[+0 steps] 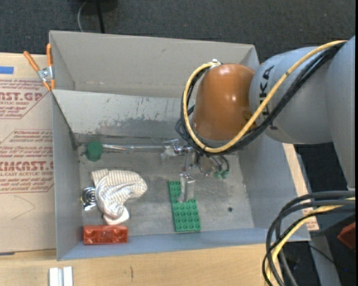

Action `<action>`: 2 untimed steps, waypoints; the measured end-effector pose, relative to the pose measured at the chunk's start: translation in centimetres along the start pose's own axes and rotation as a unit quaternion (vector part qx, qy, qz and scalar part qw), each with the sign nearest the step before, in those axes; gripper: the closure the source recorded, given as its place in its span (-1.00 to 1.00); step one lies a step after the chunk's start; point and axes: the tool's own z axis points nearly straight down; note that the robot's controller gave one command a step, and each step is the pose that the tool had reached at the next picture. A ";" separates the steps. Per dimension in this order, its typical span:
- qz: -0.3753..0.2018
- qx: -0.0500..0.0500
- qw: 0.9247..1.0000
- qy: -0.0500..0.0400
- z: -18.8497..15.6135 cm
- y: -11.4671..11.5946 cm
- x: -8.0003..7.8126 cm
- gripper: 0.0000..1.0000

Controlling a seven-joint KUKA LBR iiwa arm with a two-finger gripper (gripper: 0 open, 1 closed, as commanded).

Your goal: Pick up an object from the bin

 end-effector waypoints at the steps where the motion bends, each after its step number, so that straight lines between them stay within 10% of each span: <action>1: 0.132 0.000 0.991 -0.002 2.4 0.8 0.8 -1.00; 2: 0.066 0.001 0.998 0.001 2.5 4.1 -0.4 -1.00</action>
Offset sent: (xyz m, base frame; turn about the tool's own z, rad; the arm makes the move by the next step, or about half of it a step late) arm 0.0076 0.0992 -0.0142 -0.1496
